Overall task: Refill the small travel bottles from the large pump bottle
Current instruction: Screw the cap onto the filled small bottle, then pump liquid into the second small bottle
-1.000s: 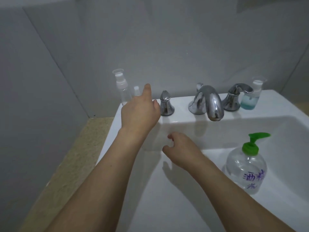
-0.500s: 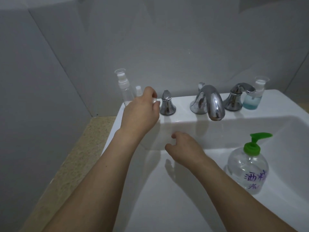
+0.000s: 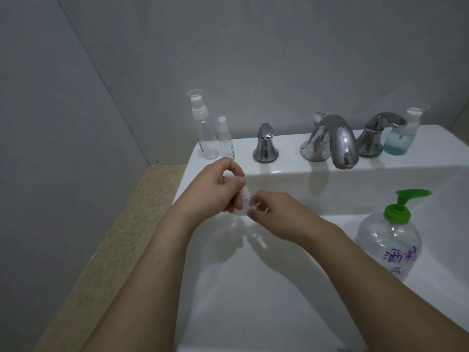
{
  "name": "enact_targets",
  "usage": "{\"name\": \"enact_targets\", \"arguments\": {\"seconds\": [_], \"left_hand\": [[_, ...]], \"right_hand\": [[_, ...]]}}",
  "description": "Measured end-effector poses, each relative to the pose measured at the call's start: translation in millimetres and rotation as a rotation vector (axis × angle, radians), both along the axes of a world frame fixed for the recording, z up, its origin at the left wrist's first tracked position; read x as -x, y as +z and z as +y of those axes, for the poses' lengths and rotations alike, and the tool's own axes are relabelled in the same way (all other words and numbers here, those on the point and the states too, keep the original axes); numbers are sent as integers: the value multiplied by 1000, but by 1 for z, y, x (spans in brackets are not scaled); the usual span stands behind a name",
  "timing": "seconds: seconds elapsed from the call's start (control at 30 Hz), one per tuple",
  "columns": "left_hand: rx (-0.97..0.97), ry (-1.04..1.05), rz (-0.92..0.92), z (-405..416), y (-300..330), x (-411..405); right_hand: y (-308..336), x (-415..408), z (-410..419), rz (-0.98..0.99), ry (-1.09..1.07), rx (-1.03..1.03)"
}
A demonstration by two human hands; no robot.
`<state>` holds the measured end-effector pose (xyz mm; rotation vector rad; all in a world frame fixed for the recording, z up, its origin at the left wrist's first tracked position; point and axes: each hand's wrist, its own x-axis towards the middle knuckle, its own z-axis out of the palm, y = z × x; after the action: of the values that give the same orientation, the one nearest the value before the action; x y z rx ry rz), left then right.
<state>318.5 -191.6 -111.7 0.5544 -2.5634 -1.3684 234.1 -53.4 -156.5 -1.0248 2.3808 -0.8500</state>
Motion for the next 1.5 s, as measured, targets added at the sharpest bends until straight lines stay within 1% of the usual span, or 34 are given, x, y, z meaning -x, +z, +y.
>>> {"name": "enact_targets", "arguments": {"seconds": [0.27, 0.33, 0.47, 0.6, 0.77, 1.0, 1.07, 1.13, 1.2, 1.3, 1.4, 1.5], "left_hand": [[223, -66, -157, -11, -16, 10], [277, -77, -190, -15, -20, 10], [234, -152, -212, -21, -25, 10], [202, -176, -234, -22, -30, 13], [247, -170, -249, -19, -34, 20], [267, -187, -390, -17, -35, 25], [244, -149, -422, -14, -34, 25], [180, -126, -454, -12, -33, 25], [194, -139, -471, -11, -34, 25], [311, -165, -402, -11, -38, 26], [289, -236, -296, -7, -36, 23], [311, -262, -249, -5, -35, 24]], "right_hand": [[-8, 3, -3, 108, 27, -130], [-11, 4, -4, 108, 39, -143], [-13, 4, -4, 86, 54, -152], [-13, 5, -5, 80, 67, -191], [-14, 6, -3, 130, 29, -207], [-15, 6, -4, 108, 41, -234], [-14, 6, -4, 101, 28, -228], [-13, 7, -4, 99, 17, -238], [-13, 8, -3, 105, 8, -246], [-13, 9, -2, 119, -15, -243], [-13, 9, -2, 132, -29, -260], [-14, 9, -2, 135, -42, -279]]}}
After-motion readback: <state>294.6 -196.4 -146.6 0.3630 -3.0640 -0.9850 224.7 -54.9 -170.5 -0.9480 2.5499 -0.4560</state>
